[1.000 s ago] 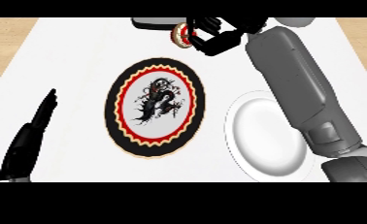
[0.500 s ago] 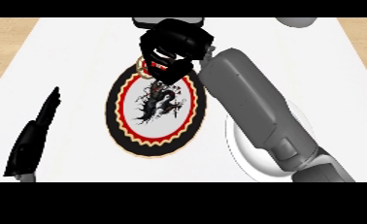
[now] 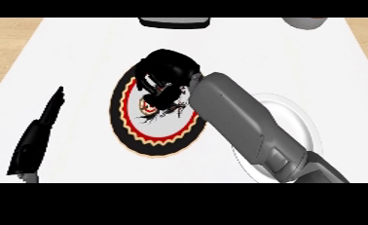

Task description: Pick the cupcake from the plate and place it in the plate

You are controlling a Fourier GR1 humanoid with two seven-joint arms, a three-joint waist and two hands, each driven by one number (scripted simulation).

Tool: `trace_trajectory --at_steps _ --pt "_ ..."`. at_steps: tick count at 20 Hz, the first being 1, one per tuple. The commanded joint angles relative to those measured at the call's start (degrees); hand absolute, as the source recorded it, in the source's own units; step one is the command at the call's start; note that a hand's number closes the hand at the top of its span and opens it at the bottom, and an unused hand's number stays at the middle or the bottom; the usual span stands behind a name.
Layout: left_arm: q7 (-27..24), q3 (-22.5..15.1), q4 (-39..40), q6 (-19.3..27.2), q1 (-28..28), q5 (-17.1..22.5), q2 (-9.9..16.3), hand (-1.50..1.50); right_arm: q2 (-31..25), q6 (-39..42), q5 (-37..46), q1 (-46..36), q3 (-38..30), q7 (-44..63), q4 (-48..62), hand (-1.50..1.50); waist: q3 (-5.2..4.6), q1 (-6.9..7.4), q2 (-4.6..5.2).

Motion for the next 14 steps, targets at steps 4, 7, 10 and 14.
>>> trace_trajectory --at_steps 4,7,10,14 --pt "-3.9 1.46 6.96 0.26 -3.46 -0.75 0.72 0.0 0.11 -9.13 -10.54 0.09 11.24 5.22 3.62 -1.5 -0.02 0.74 0.36" --pt "0.31 -0.17 2.44 0.14 -3.56 -0.93 -0.66 0.0 0.11 -9.54 -15.36 -0.46 10.47 2.26 4.69 -1.5 0.03 0.34 0.23" --pt "0.46 0.92 0.28 -0.77 -1.21 0.13 0.39 0.0 0.11 -13.03 -20.62 2.9 7.44 0.85 0.68 -1.5 0.06 0.39 0.07" --pt "3.06 -1.07 -0.54 0.53 -2.66 -1.57 -1.41 0.0 0.11 -14.92 -25.26 -0.49 -0.53 0.64 5.56 -1.5 0.08 -0.53 0.13"
